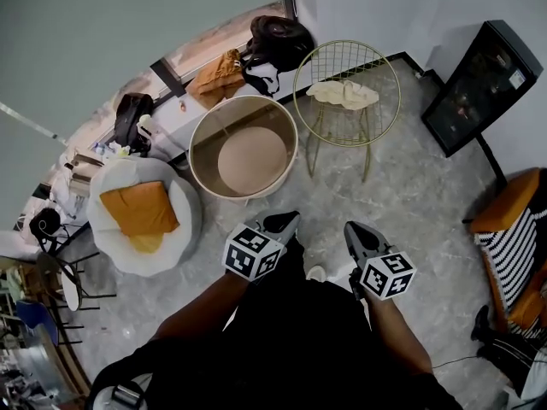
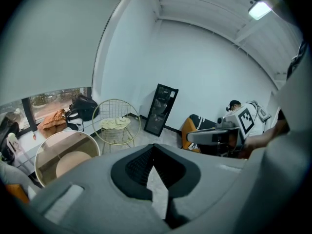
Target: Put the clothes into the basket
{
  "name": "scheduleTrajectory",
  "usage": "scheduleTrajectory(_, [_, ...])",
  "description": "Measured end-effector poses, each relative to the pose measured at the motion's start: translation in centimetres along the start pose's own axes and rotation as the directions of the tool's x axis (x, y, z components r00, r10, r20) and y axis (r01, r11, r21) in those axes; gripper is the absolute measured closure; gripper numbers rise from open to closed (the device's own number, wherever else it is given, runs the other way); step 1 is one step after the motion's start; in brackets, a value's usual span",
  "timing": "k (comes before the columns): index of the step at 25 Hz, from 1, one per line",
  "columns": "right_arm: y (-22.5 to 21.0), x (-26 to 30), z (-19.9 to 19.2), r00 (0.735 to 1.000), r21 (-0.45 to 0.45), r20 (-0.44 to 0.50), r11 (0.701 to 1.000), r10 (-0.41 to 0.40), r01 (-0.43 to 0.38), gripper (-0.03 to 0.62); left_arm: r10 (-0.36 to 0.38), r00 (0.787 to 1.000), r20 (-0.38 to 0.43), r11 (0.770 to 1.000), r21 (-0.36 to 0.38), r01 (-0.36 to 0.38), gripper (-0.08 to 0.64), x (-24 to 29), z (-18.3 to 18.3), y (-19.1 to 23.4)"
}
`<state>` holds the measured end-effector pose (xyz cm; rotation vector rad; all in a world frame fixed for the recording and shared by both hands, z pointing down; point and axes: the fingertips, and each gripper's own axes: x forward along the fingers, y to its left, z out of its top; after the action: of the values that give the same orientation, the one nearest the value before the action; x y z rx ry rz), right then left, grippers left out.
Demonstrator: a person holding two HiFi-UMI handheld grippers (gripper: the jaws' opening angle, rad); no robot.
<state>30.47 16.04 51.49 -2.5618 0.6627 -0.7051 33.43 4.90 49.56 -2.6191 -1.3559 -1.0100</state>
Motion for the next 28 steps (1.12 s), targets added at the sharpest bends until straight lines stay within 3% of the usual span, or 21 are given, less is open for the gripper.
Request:
scheduleTrajectory(7, [-2.5,2.9,1.8,0.999,0.004,-0.029,0.999,-0.044,0.044,0.577,-0.064,0.998,0.006,0.998,0.015,0.064,0.56,4.1,3.3,2.7])
scheduleTrajectory(18, [-4.9,13.4,11.7,0.997,-0.067,-0.016,0.995,-0.077,0.076,0.577,-0.085,0.994,0.065,0.996,0.027,0.083,0.56,8.5,12.4,14.0])
scheduleTrajectory(28, [-6.7,20.9,14.9,0.993,-0.066,-0.023,0.992,-0.112,0.111,0.577,-0.097,0.994,0.039,0.995,0.029,0.096,0.56,10.5,14.5,21.6])
